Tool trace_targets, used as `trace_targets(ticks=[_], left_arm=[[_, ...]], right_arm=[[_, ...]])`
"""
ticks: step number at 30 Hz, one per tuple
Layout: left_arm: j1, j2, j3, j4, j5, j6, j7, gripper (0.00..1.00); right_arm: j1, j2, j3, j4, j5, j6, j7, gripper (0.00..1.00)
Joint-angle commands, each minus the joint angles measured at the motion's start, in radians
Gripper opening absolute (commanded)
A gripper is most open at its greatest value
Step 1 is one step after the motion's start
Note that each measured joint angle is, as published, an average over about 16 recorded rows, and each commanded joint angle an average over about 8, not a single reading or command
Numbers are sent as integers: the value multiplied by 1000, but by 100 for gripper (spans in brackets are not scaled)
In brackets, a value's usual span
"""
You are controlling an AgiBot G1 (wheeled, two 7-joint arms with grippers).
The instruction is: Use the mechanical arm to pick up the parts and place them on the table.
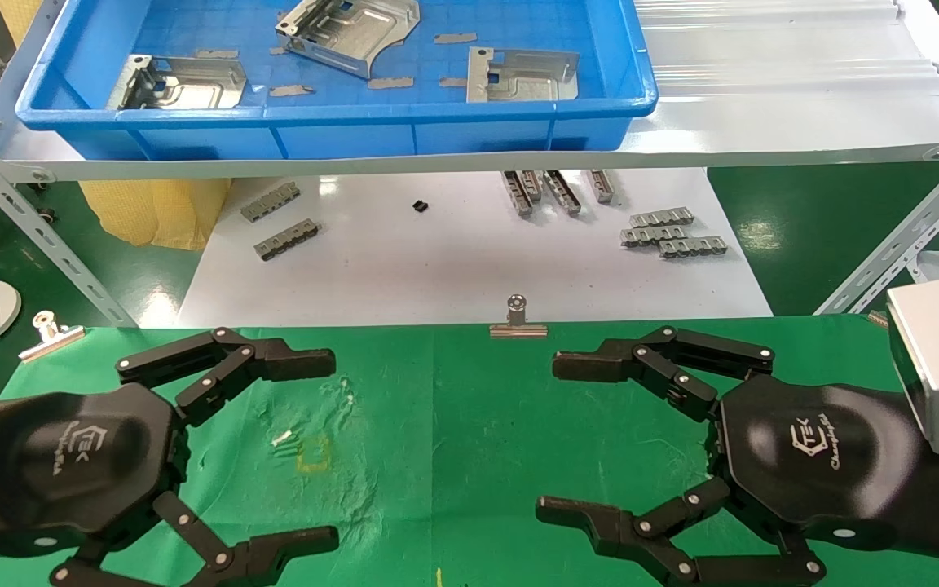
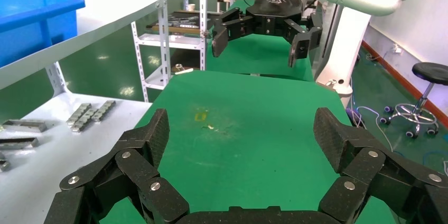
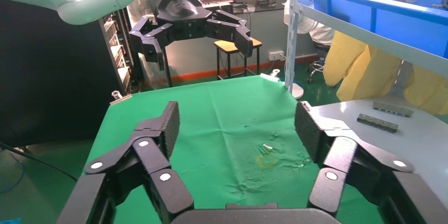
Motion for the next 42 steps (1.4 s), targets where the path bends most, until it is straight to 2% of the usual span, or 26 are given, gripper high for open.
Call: trace_targets(ticks=[1, 30, 33, 37, 42], left_arm=[[0, 0, 0, 0, 0, 0, 0, 100], [-16, 0, 0, -10, 5, -5, -7, 100], [-70, 6, 7, -22, 28, -23, -39, 100], [-219, 38, 35, -5, 105, -59, -104, 100], [-468, 149, 106, 174, 264, -92, -139, 100]], right_arm=[[0, 0, 0, 0, 0, 0, 0, 0], [0, 0, 0, 0, 0, 0, 0, 0], [0, 0, 0, 0, 0, 0, 0, 0], [0, 0, 0, 0, 0, 0, 0, 0], [0, 0, 0, 0, 0, 0, 0, 0]])
